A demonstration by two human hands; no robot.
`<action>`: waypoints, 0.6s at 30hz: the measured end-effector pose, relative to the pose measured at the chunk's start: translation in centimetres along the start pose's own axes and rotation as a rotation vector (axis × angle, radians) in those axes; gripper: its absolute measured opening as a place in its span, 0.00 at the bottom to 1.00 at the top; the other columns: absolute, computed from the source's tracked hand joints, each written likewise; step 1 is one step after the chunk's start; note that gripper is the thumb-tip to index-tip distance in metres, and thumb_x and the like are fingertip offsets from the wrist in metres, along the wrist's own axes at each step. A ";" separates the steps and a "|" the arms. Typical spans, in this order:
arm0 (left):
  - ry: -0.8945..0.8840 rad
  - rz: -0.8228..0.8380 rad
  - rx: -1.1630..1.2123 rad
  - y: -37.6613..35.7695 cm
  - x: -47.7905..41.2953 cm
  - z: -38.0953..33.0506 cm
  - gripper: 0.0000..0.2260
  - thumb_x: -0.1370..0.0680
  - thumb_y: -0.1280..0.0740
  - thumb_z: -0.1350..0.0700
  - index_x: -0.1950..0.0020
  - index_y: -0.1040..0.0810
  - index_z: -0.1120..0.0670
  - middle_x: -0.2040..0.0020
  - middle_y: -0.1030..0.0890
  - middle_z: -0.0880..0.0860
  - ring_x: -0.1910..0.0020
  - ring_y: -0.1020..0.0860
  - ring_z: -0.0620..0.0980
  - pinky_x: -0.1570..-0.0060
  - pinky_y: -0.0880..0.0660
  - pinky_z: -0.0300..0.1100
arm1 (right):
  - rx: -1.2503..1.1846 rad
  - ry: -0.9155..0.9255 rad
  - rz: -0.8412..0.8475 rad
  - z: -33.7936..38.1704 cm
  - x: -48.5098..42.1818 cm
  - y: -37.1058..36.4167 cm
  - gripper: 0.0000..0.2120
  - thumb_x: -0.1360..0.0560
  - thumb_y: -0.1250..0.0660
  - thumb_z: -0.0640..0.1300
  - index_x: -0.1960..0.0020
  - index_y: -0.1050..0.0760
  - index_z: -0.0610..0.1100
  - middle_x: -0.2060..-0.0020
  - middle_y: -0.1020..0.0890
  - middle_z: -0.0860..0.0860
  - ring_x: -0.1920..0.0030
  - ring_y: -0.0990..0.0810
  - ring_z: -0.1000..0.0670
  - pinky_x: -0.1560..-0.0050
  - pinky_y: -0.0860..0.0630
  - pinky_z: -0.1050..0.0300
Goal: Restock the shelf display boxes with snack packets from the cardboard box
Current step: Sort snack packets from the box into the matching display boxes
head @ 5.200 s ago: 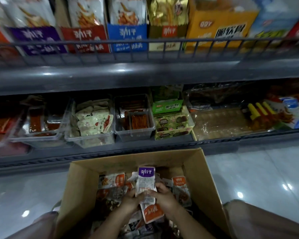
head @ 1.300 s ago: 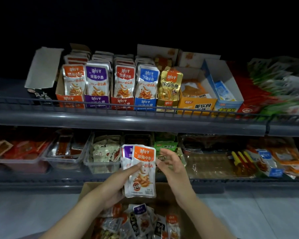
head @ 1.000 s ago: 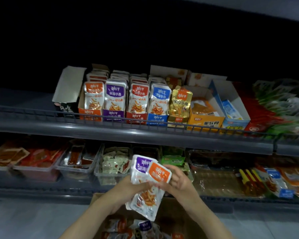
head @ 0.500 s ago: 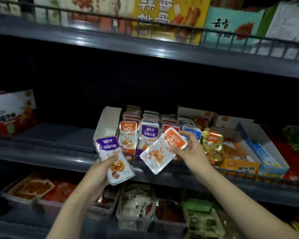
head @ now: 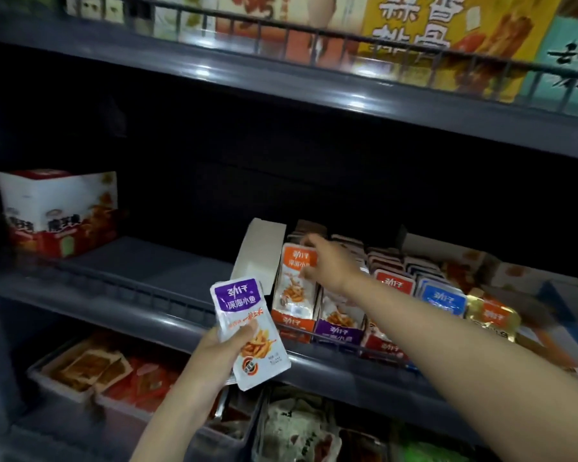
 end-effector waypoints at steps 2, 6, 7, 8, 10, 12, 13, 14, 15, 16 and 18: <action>0.001 0.000 -0.003 0.0 -0.1 0.2 0.04 0.23 0.33 0.57 0.50 0.20 0.54 0.59 0.14 0.51 0.59 0.16 0.49 0.60 0.23 0.41 | 0.252 0.089 -0.005 0.0 -0.1 -0.8 0.24 0.29 0.27 0.49 0.36 0.31 0.50 0.42 0.20 0.49 0.44 0.22 0.47 0.45 0.28 0.52; 0.000 0.003 0.019 0.3 -0.2 0.1 0.04 0.23 0.33 0.56 0.49 0.20 0.53 0.58 0.14 0.51 0.60 0.16 0.47 0.63 0.24 0.39 | 0.493 0.169 -0.022 0.2 -0.5 -1.2 0.31 0.30 0.28 0.56 0.31 0.35 0.49 0.35 0.27 0.49 0.35 0.29 0.47 0.36 0.36 0.50; -0.003 0.006 0.019 0.2 -0.1 0.0 0.04 0.23 0.33 0.56 0.49 0.20 0.53 0.58 0.14 0.50 0.61 0.16 0.46 0.63 0.25 0.39 | 0.527 0.177 -0.021 0.2 -0.5 -1.3 0.33 0.30 0.28 0.57 0.30 0.36 0.49 0.34 0.29 0.49 0.33 0.30 0.47 0.34 0.37 0.50; -0.008 0.012 0.013 0.2 -0.1 0.1 0.04 0.23 0.33 0.56 0.49 0.20 0.52 0.58 0.14 0.50 0.61 0.16 0.46 0.63 0.25 0.38 | 0.541 0.176 -0.016 0.1 -0.5 -1.3 0.35 0.30 0.29 0.57 0.29 0.38 0.49 0.32 0.30 0.49 0.32 0.32 0.47 0.33 0.38 0.50; -0.021 0.018 -0.015 0.1 -0.1 0.1 0.05 0.23 0.32 0.55 0.49 0.20 0.52 0.58 0.14 0.49 0.60 0.16 0.45 0.64 0.24 0.37 | 0.516 0.154 -0.012 0.1 -0.3 -1.1 0.34 0.29 0.29 0.57 0.28 0.38 0.50 0.32 0.30 0.49 0.32 0.32 0.47 0.32 0.40 0.51; -0.034 0.026 -0.056 -0.1 0.0 0.2 0.05 0.24 0.32 0.55 0.49 0.20 0.52 0.58 0.14 0.48 0.60 0.16 0.45 0.65 0.24 0.35 | 0.411 0.145 -0.038 0.6 0.2 -0.2 0.29 0.27 0.31 0.56 0.31 0.35 0.50 0.34 0.29 0.50 0.34 0.31 0.48 0.33 0.38 0.51; -0.040 0.033 -0.076 -0.2 0.0 0.2 0.05 0.24 0.31 0.54 0.49 0.20 0.51 0.57 0.14 0.49 0.60 0.16 0.45 0.64 0.23 0.35 | 0.308 0.154 -0.065 0.8 0.6 0.3 0.25 0.26 0.31 0.55 0.32 0.32 0.50 0.36 0.28 0.51 0.35 0.30 0.49 0.34 0.36 0.52; -0.049 0.040 -0.092 -0.3 0.0 0.3 0.06 0.24 0.31 0.54 0.48 0.19 0.51 0.56 0.14 0.49 0.58 0.16 0.46 0.61 0.22 0.37 | 0.160 0.166 -0.081 1.2 1.2 0.9 0.21 0.25 0.32 0.54 0.35 0.30 0.50 0.38 0.26 0.52 0.37 0.28 0.50 0.36 0.33 0.53; -0.059 0.050 -0.105 -0.5 0.1 0.2 0.06 0.25 0.30 0.54 0.48 0.19 0.51 0.55 0.14 0.50 0.57 0.16 0.47 0.59 0.21 0.39 | -0.022 0.171 -0.065 1.7 2.0 1.6 0.17 0.24 0.33 0.53 0.38 0.28 0.49 0.42 0.24 0.52 0.41 0.26 0.51 0.40 0.30 0.55; -0.069 0.064 -0.117 -0.8 0.2 0.2 0.07 0.25 0.30 0.54 0.48 0.19 0.51 0.54 0.14 0.50 0.56 0.16 0.48 0.57 0.21 0.41 | -0.214 0.167 -0.011 2.2 2.9 2.3 0.14 0.23 0.34 0.51 0.40 0.26 0.47 0.45 0.22 0.52 0.45 0.24 0.53 0.45 0.27 0.56; -0.094 0.109 -0.139 -1.6 0.6 0.0 0.06 0.25 0.30 0.55 0.49 0.19 0.52 0.54 0.14 0.50 0.56 0.16 0.48 0.57 0.21 0.41 | -0.511 0.102 0.179 3.0 5.2 3.4 0.14 0.23 0.33 0.50 0.40 0.27 0.46 0.50 0.20 0.51 0.51 0.20 0.55 0.53 0.22 0.60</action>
Point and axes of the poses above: each hand's wrist, its own x-axis away from the middle knuckle, its own y-axis out of the back of the hand, z = x × y, the point moved 1 cm from there along -x, towards the middle knuckle
